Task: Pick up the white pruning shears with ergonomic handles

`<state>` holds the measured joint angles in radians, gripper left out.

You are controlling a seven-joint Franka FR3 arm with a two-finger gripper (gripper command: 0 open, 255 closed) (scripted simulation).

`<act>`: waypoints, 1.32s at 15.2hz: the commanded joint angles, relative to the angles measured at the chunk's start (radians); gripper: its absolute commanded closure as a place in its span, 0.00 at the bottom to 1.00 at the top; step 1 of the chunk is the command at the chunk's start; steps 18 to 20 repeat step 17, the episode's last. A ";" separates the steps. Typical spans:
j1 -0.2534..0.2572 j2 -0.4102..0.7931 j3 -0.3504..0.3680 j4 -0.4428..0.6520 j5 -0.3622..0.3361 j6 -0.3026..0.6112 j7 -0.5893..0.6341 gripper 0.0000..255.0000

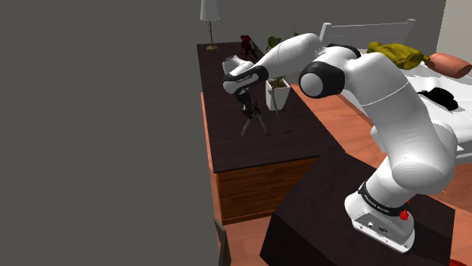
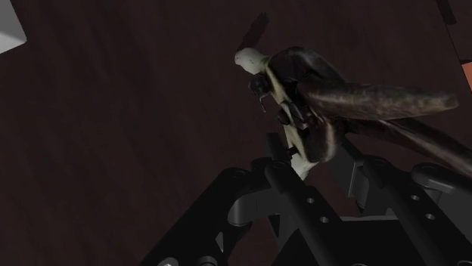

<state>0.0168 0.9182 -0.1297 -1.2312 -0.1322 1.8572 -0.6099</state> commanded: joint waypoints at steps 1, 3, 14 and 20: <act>0.000 -0.005 0.000 0.001 0.000 -0.006 -0.001 1.00; 0.001 -0.021 -0.001 0.000 -0.001 -0.022 -0.004 1.00; 0.005 -0.097 -0.005 0.020 -0.003 -0.115 -0.021 1.00; 0.005 -0.103 -0.005 0.024 -0.003 -0.126 -0.023 1.00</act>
